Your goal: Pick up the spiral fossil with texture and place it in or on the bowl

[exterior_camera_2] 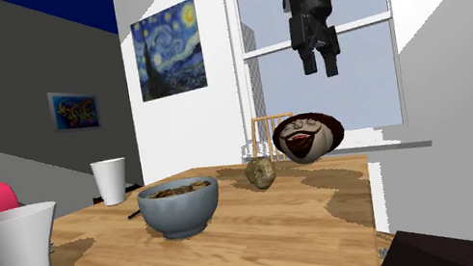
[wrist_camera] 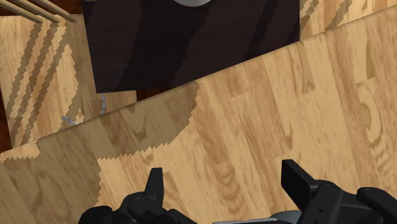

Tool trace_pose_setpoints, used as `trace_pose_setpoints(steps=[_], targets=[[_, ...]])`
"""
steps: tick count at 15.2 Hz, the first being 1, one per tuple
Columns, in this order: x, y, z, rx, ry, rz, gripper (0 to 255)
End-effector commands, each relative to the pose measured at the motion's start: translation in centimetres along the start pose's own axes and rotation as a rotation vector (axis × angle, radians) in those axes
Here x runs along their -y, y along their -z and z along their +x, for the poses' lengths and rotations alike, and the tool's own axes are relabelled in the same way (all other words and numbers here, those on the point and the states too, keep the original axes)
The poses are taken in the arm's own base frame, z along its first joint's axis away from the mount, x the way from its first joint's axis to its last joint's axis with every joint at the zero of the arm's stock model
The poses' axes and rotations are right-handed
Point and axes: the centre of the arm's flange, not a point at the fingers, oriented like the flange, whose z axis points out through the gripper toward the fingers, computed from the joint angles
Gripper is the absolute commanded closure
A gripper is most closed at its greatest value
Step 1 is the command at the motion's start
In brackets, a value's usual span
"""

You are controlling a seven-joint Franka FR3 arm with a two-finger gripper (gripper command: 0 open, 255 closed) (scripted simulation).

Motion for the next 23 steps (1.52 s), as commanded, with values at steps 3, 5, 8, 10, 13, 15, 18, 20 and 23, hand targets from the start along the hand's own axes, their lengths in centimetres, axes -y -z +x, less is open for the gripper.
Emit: trace_pose_setpoints(steps=[3, 5, 8, 10, 13, 15, 18, 20, 23], targets=[[-1.2, -1.0, 2.3, 0.001, -0.011, 0.012, 0], [-2.4, -2.0, 4.5, 0.002, -0.021, 0.024, 0], [-4.2, -3.5, 7.8, 0.004, -0.037, 0.043, 0], [-5.5, -4.5, 10.1, 0.005, -0.048, 0.055, 0], [-7.3, -6.1, 13.3, 0.007, -0.063, 0.073, 0], [-8.6, -7.1, 15.5, 0.008, -0.074, 0.085, 0], [-10.5, -8.8, 18.7, 0.01, -0.09, 0.103, 0], [-11.8, -9.9, 20.9, 0.011, -0.1, 0.115, 0], [-13.7, -11.6, 24.1, 0.013, -0.116, 0.134, 0]])
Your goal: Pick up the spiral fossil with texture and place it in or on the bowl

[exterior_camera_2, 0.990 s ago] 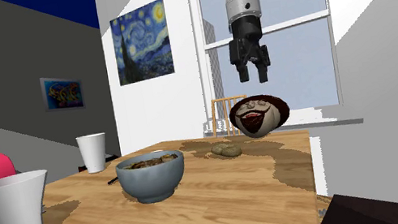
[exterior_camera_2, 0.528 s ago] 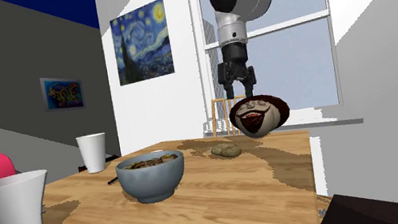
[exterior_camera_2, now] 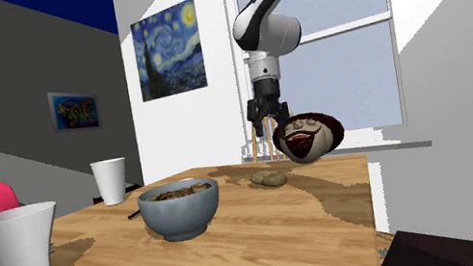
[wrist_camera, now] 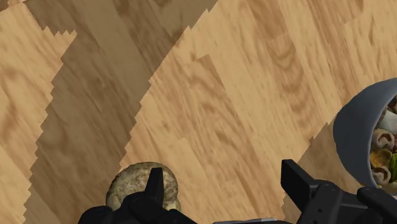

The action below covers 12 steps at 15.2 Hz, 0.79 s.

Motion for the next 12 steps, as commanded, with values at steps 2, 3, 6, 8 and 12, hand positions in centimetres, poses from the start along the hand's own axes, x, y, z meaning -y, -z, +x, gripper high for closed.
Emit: trace_pose_setpoints(steps=[2, 3, 6, 8, 12], targets=[[-1.8, -1.5, 3.3, 0.002, -0.016, 0.018, 0], [-2.4, -2.0, 4.4, 0.003, -0.021, 0.024, 0], [-4.3, -3.5, 7.7, 0.004, -0.037, 0.042, 0], [-5.5, -4.5, 9.9, 0.006, -0.047, 0.055, 0], [-5.7, -6.3, 10.4, 0.006, -0.05, 0.057, 0]])
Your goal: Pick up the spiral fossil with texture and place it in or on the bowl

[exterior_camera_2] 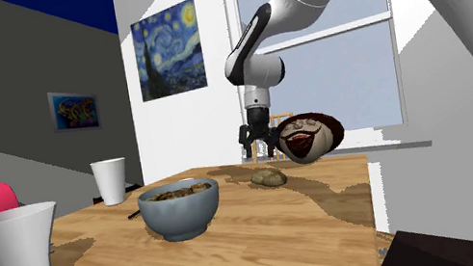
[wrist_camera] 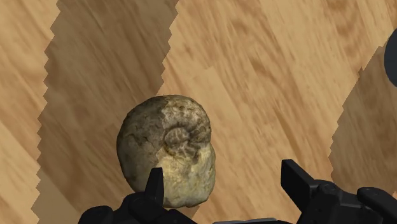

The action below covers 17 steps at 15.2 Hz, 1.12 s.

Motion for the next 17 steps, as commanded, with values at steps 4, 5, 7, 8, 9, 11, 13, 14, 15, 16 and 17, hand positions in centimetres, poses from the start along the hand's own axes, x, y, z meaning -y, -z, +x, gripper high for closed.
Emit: trace_pose_setpoints(steps=[4, 5, 7, 8, 9, 11, 13, 14, 15, 16, 17], targets=[[0.0, -2.9, 0.0, 0.0, 0.0, 0.001, 0], [0.0, -2.9, 0.0, 0.0, 0.0, 0.001, 0], [0.0, -2.9, 0.0, 0.0, 0.0, 0.001, 0], [0.0, -2.9, 0.0, 0.0, 0.0, 0.001, 0], [0.0, -2.9, 0.0, 0.0, 0.0, 0.001, 0], [0.0, -2.9, 0.0, 0.0, 0.0, 0.001, 0], [-0.1, -2.9, 0.0, 0.0, 0.0, 0.001, 255], [-0.1, -2.9, 0.0, 0.0, 0.0, 0.001, 255], [-0.1, -2.9, 0.0, 0.0, 0.0, 0.001, 255], [-0.1, -2.9, 0.0, 0.0, 0.0, 0.001, 255], [-0.1, -2.9, 0.0, 0.0, 0.0, 0.001, 255]])
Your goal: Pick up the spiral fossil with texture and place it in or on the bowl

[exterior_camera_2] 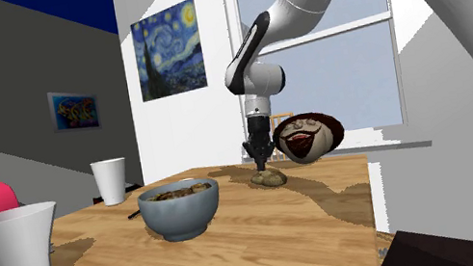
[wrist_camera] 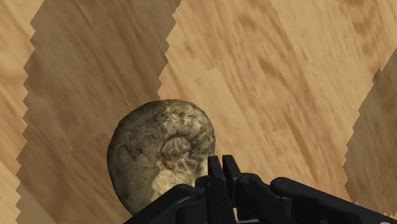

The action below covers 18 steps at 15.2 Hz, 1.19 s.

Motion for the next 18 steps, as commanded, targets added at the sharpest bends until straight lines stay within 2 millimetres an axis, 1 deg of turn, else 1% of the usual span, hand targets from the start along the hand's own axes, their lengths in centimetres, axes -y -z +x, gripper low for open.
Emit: trace_pose_setpoints(steps=[1, 5, 6, 7, 8, 9, 10, 11, 18], targets=[[0.0, 0.0, 0.0, 0.0, 0.0, 0.0, 255], [0.0, 0.0, 0.0, 0.0, 0.0, 0.0, 255], [0.0, 0.0, 0.0, 0.0, 0.0, 0.0, 0], [0.3, -0.4, -3.3, -0.136, -0.118, -0.039, 0], [1.0, -1.3, -6.4, -0.271, -0.235, -0.078, 0], [1.9, -2.5, -9.3, -0.407, -0.353, -0.118, 0], [3.1, -4.3, -11.9, -0.543, -0.47, -0.157, 0], [4.5, -6.2, -13.9, -0.671, -0.581, -0.194, 0], [3.2, -9.1, -12.0, -0.671, -0.581, -0.194, 0]])
